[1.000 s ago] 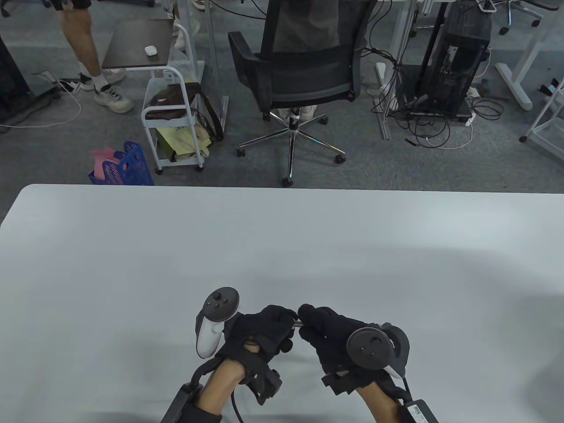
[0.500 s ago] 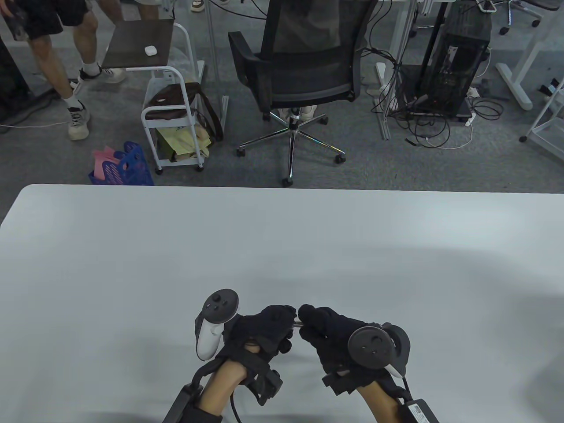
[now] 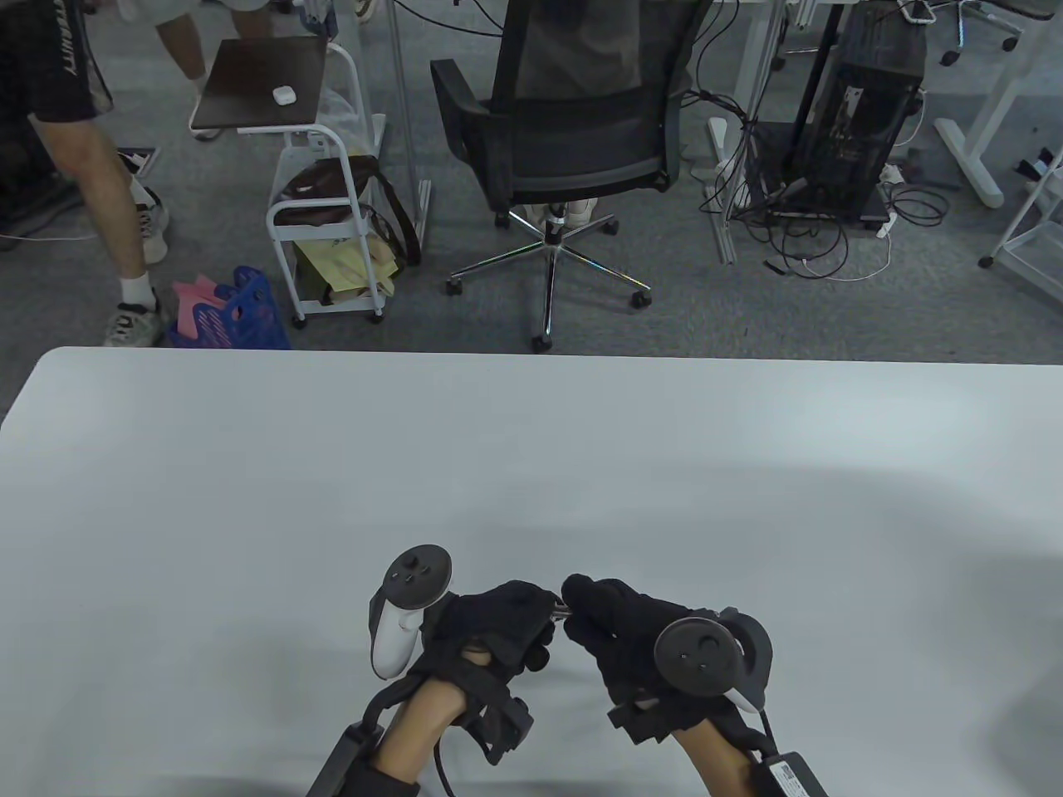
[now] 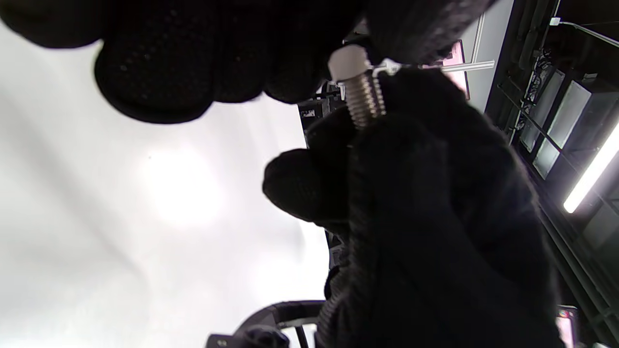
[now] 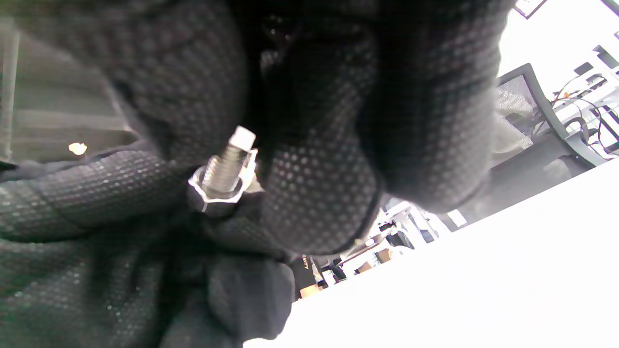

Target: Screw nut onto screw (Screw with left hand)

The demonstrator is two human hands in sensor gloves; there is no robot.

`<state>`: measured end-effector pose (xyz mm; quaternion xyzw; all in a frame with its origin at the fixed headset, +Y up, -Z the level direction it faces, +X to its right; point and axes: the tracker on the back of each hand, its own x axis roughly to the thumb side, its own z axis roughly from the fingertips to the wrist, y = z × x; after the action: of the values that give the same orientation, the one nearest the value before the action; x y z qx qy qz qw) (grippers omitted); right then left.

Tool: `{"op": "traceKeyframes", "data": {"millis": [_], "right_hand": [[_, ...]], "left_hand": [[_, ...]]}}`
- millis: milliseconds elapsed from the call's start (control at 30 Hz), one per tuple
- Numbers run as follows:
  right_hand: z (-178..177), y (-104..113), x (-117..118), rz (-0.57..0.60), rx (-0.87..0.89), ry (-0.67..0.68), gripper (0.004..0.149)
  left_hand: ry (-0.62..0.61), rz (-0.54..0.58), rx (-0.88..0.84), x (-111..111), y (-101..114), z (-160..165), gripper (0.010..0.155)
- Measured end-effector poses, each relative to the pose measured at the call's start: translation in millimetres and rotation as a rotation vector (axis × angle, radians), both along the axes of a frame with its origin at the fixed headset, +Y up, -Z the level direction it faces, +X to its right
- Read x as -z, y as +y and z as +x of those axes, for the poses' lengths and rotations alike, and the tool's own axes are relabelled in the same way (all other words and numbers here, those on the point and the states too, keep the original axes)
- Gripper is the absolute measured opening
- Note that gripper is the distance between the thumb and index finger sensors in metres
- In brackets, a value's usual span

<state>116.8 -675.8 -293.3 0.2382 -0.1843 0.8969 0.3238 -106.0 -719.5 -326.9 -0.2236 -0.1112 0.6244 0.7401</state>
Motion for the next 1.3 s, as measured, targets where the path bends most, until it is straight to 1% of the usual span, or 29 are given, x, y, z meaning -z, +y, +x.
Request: {"op": "traceKeyframes", "data": {"millis": [67,167,200,233,300,400,500,567,600,633,667,700,767,867,967,1033,1067,1133,1200,1267,1300], "right_hand": [[-0.3,-0.3,0.0,-0.008,0.0,0.003,0.046],[0.8,0.6,0.0,-0.01,0.006,0.003,0.046],[1.2,1.1,0.1,-0.013,0.021,0.005,0.045],[1.3,1.2,-0.3,-0.016,0.032,0.005,0.045],[1.0,1.8,-0.7,-0.007,0.029,0.0,0.046],[0.5,1.1,-0.8,-0.004,0.011,0.001,0.046],[0.3,1.4,-0.9,-0.009,0.011,0.003,0.045],[0.8,2.0,-0.9,-0.004,0.016,0.0,0.045],[1.0,2.2,-0.8,-0.004,0.02,0.001,0.046],[1.3,2.4,-1.0,-0.007,0.028,0.002,0.045],[1.3,2.5,-1.0,-0.007,0.032,0.002,0.045],[1.3,2.4,-0.9,-0.006,0.032,0.001,0.045],[1.2,2.2,-0.8,-0.004,0.023,-0.001,0.046],[1.1,2.1,-0.8,-0.008,0.02,0.0,0.045],[1.1,2.5,-0.8,-0.006,0.018,0.002,0.046],[1.2,2.4,-0.6,-0.006,0.021,0.002,0.045],[1.1,2.3,-0.8,-0.009,0.028,0.003,0.045],[0.8,2.2,-0.8,-0.008,0.028,0.003,0.045],[0.6,1.9,-0.8,-0.008,0.021,0.004,0.045],[0.5,1.8,-0.8,-0.009,0.018,0.005,0.045],[0.4,1.8,-0.8,-0.009,0.016,0.005,0.045]], "left_hand": [[-0.028,0.008,0.007,0.3,0.7,2.0,0.056],[-0.055,-0.011,-0.016,0.0,-0.2,2.2,0.058],[-0.034,-0.01,-0.019,-0.7,-0.8,0.9,0.065],[-0.001,-0.005,-0.012,-0.9,-1.0,-0.4,0.067],[0.027,0.0,0.004,-0.7,-1.3,-2.1,0.064],[-0.009,-0.008,-0.012,0.0,-0.2,0.0,0.056],[-0.053,-0.01,-0.019,0.3,1.2,1.8,0.055],[-0.057,-0.016,-0.035,-0.4,0.8,1.4,0.059],[-0.043,-0.015,-0.038,-1.0,0.3,0.7,0.065],[-0.02,-0.008,-0.033,-1.1,0.1,0.0,0.068],[0.005,-0.001,-0.016,-1.0,-0.2,-0.8,0.068],[0.005,-0.002,-0.011,-0.9,-0.5,-1.0,0.066],[-0.016,-0.01,-0.022,-0.3,0.0,0.3,0.059],[-0.024,0.015,0.001,-0.6,3.2,2.6,0.055],[-0.062,-0.015,-0.028,-0.8,1.3,2.5,0.057],[-0.046,-0.019,-0.037,-1.2,-0.5,0.8,0.066],[-0.014,-0.012,-0.026,-1.2,-0.7,-0.2,0.067],[-0.001,-0.005,-0.009,-1.0,-0.8,-0.9,0.065],[-0.018,-0.01,-0.017,-0.6,-0.2,0.0,0.059],[-0.023,0.005,-0.006,-0.4,1.6,1.4,0.056],[-0.045,0.0,-0.01,-0.2,1.9,2.1,0.056]]}}
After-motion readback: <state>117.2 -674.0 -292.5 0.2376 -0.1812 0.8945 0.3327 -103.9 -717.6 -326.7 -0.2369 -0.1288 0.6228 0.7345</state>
